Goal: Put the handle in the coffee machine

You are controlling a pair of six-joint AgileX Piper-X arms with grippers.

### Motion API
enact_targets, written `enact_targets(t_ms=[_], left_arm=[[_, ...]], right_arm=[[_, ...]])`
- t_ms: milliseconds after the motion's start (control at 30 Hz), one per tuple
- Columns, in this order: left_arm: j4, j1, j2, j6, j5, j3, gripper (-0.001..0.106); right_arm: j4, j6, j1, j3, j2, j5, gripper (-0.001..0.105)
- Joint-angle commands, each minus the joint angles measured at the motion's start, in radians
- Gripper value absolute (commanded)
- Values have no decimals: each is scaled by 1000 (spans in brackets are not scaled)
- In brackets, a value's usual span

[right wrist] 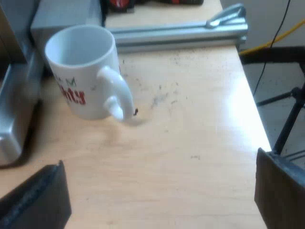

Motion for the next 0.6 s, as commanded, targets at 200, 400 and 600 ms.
enact_targets(t_ms=[200,400,600], left_arm=[[-17,-1,-36,10,-8,6,66],[-24,-1,-103,20,2,9,66],[-26,-1,-263,58,2,25,66]], right_arm=[[-1,-11,-5,22,-45,-10,81],[2,-11,-5,36,-45,-10,81],[11,-11,-5,55,-45,-10,81]])
